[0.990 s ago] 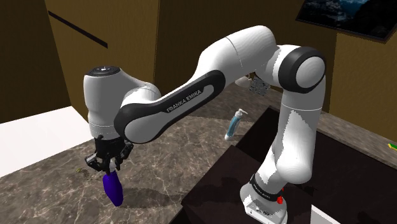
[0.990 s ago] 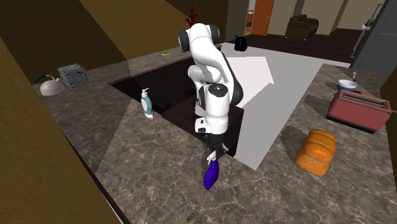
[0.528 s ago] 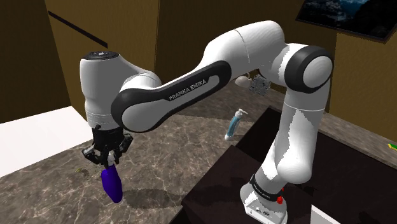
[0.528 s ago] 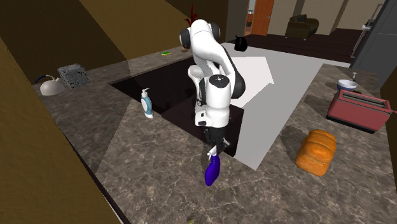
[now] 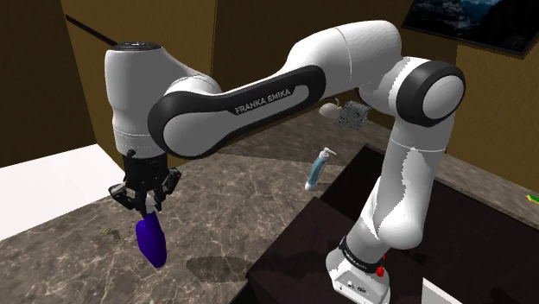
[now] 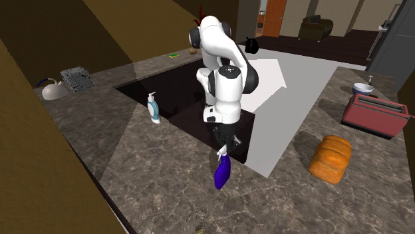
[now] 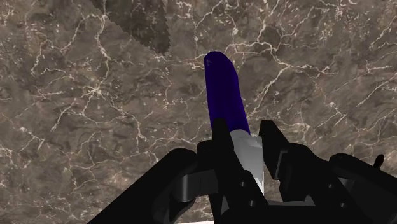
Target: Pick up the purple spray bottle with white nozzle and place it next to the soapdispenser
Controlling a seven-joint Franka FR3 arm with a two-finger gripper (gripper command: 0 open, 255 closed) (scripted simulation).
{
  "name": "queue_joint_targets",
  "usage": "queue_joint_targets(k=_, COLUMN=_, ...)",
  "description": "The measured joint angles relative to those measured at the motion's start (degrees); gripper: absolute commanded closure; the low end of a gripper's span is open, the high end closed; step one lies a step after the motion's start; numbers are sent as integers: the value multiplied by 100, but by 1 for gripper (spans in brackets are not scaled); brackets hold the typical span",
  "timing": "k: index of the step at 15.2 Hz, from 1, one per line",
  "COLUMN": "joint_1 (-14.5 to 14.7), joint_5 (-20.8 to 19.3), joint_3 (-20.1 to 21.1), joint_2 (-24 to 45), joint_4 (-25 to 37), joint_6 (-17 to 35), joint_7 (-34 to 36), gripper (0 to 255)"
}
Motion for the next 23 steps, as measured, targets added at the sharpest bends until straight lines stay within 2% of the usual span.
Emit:
queue_joint_targets(k=9, joint_1=-32, joint_5=145, joint_3=43, joint_2=-208, joint_4=461, joint_6=-633, joint_7=-86, gripper=255)
queue_joint_targets(k=23, joint_1=40, joint_5=158, joint_3=82, joint_2=-199, joint_4=1548, joint_6=-1709, joint_7=-80, gripper=255)
